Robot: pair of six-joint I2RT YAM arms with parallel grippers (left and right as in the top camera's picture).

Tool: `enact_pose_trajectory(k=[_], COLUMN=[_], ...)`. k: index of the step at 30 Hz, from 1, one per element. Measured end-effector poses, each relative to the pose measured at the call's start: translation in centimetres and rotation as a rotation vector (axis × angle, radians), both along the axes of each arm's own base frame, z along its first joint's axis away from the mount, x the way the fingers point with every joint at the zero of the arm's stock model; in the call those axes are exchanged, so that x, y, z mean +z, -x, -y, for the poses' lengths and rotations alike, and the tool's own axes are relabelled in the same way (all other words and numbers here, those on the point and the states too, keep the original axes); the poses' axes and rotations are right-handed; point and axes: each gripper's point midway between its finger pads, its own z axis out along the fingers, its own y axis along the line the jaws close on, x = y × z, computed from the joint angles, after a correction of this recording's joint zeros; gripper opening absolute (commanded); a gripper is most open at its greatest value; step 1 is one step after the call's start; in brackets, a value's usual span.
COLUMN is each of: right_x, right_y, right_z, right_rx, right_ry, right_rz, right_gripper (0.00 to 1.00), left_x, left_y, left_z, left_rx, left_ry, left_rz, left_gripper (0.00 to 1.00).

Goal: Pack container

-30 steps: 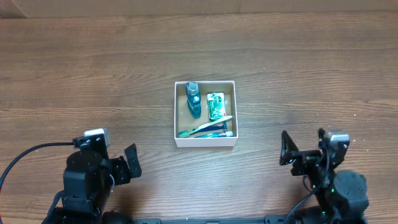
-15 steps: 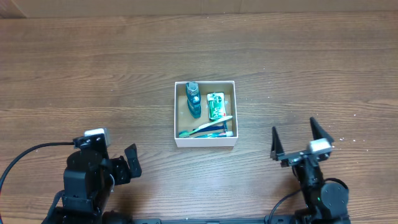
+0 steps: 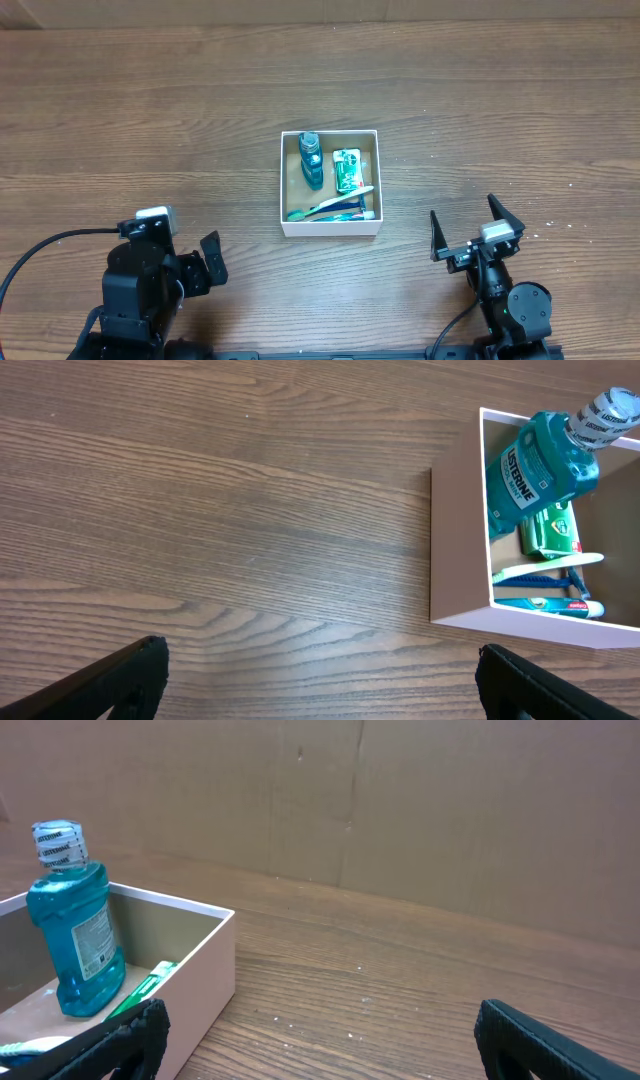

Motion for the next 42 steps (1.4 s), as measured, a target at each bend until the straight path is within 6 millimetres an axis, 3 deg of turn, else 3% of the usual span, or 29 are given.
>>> enact_pose_trajectory(k=[16, 20, 24, 33, 42], right_x=[0.0, 0.0, 0.0, 0.0, 0.0], right_y=[0.0, 0.0, 0.0, 0.0, 0.0], right_z=[0.0, 0.0, 0.0, 0.0, 0.0], right_rx=[0.001, 0.000, 0.000, 0.000, 0.000], right_ry=[0.000, 0.001, 0.001, 0.000, 0.000], right_rz=[0.000, 0.001, 0.001, 0.001, 0.000], right_gripper=[1.00, 1.00, 1.00, 1.00, 1.00], left_x=[0.0, -1.0, -2.6, -5.9, -2.5], left_y=[0.0, 0.9, 0.4, -3.4, -5.7], left_z=[0.0, -0.4, -0.7, -1.0, -0.5], left_rx=[0.000, -0.003, 0.001, -0.004, -0.097], left_ry=[-0.002, -0.036, -0.057, -0.098, -0.261], left_rz=[-0.001, -0.056, -0.036, 0.319, 0.725], left_gripper=[1.00, 1.00, 1.00, 1.00, 1.00])
